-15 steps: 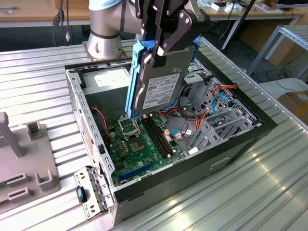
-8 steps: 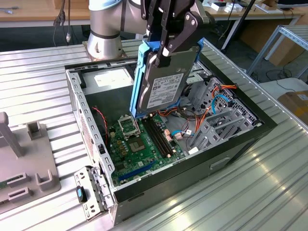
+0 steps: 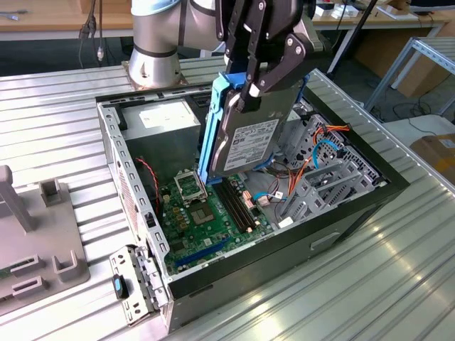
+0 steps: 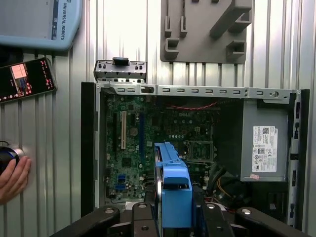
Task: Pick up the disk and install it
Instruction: 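Pick up the disk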
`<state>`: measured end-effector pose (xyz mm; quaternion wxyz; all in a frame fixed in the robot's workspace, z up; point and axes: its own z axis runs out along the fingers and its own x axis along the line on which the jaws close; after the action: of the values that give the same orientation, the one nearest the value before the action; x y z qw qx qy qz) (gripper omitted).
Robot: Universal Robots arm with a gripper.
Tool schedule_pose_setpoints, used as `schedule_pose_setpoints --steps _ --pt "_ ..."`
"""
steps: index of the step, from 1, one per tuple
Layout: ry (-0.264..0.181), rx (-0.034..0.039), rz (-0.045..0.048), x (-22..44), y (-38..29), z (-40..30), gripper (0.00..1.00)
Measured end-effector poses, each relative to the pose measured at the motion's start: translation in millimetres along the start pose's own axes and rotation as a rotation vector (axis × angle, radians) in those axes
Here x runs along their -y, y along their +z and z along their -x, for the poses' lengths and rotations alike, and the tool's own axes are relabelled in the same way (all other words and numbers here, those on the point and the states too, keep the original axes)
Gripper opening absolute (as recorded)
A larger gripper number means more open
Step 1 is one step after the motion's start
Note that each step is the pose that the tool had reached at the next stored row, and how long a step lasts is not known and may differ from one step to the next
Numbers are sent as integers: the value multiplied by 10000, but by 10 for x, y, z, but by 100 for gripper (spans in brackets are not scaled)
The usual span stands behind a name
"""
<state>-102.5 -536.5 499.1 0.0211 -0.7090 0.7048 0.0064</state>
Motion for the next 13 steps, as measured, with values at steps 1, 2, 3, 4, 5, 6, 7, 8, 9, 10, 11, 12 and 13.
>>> schedule_pose_setpoints --steps 1,2,3,4,5,6,7,8,9,10,11,12,13 --pt "0 0 0 0 0 0 36" --pt "-2 0 0 6 0 -1 36" --pt "-1 2 -1 16 1 -1 36" --pt "-1 1 0 44 1 -1 36" --pt "0 0 0 58 1 -1 36" --pt "0 0 0 73 1 -1 36" --pt "0 0 0 89 2 -1 36" --pt "0 1 0 103 3 -1 36" --pt "0 1 0 137 3 -1 36" --pt "0 1 0 164 4 -2 36" --pt "0 1 0 164 4 -2 36" --pt "1 0 0 165 4 -2 36" --pt "1 0 0 166 3 -2 36"
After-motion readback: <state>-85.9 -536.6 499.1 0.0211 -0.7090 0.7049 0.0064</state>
